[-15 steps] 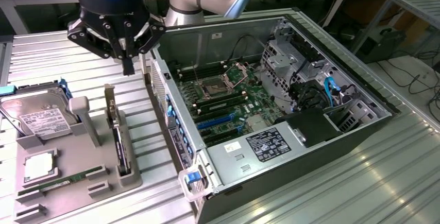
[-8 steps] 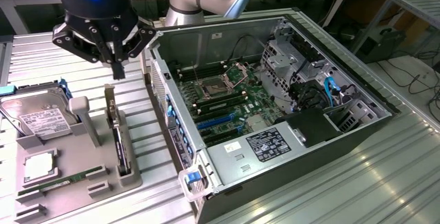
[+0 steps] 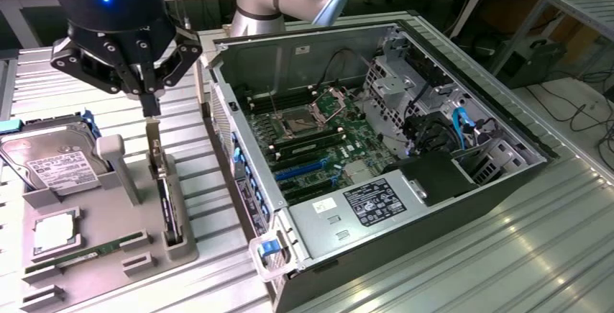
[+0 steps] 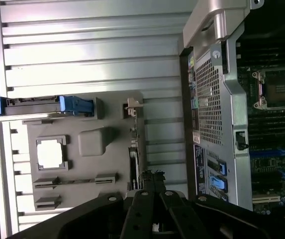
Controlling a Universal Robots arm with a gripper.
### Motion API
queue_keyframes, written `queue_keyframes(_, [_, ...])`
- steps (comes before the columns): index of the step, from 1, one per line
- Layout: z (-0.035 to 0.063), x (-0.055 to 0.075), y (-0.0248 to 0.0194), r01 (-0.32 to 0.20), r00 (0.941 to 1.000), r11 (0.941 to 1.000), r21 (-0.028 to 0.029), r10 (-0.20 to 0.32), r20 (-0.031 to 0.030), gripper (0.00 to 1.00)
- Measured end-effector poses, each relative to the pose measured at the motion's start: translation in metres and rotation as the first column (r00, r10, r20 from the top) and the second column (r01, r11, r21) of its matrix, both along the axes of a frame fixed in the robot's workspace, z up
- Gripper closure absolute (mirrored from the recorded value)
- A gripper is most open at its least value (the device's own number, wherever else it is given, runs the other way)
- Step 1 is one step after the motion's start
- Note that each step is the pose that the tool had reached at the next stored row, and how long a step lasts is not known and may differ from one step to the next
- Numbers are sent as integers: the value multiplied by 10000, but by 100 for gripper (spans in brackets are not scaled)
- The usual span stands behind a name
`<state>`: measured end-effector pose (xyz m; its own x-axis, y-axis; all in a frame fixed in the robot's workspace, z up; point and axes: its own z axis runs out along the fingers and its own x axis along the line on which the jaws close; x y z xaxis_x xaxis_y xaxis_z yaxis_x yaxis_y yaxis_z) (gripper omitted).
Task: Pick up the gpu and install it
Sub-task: 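Reach for the gpu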
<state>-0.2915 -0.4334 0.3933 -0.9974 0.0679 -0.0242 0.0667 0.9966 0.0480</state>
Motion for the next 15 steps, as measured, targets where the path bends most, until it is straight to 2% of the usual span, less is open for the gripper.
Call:
queue_keyframes(7, [0,-155,-32,-4,10000,10000,5,4,1,89])
queue_keyframes(15, [0,-155,-32,-5,10000,10000,4,5,0,89])
